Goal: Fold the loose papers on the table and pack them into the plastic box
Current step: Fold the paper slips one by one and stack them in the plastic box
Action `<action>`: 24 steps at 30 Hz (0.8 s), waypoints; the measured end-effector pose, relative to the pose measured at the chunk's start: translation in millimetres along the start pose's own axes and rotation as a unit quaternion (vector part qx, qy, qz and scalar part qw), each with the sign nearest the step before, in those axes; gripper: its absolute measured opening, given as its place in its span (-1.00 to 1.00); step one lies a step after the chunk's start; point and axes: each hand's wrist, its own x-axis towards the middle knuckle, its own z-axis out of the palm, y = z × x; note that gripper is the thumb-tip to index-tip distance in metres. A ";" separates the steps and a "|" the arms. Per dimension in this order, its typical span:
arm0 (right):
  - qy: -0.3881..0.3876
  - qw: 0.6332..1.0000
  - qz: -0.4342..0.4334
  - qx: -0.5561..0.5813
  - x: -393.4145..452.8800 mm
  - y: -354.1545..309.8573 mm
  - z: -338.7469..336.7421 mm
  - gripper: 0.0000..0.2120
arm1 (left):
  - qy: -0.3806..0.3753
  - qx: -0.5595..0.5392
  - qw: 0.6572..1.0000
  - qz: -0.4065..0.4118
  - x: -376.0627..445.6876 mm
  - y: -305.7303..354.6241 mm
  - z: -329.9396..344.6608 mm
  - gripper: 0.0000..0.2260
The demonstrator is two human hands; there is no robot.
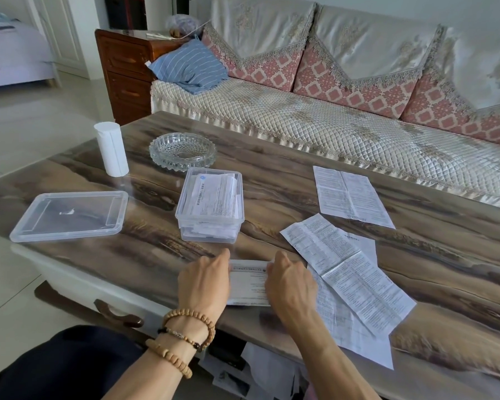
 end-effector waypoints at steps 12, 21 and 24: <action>0.060 0.998 -0.001 -0.030 -0.1 0.4 2.7 -0.83 | -0.094 -0.004 0.964 0.249 -4.1 -48.9 10.1 -0.47; -0.095 0.960 -0.259 -0.052 -32.8 -2.3 14.0 -0.24 | -0.208 0.068 0.952 0.214 -2.9 -46.8 -1.6 -0.26; -0.107 0.962 -0.238 -0.079 -31.9 16.3 4.3 -0.19 | -0.235 0.088 0.948 0.197 -3.9 -47.5 -10.8 -0.40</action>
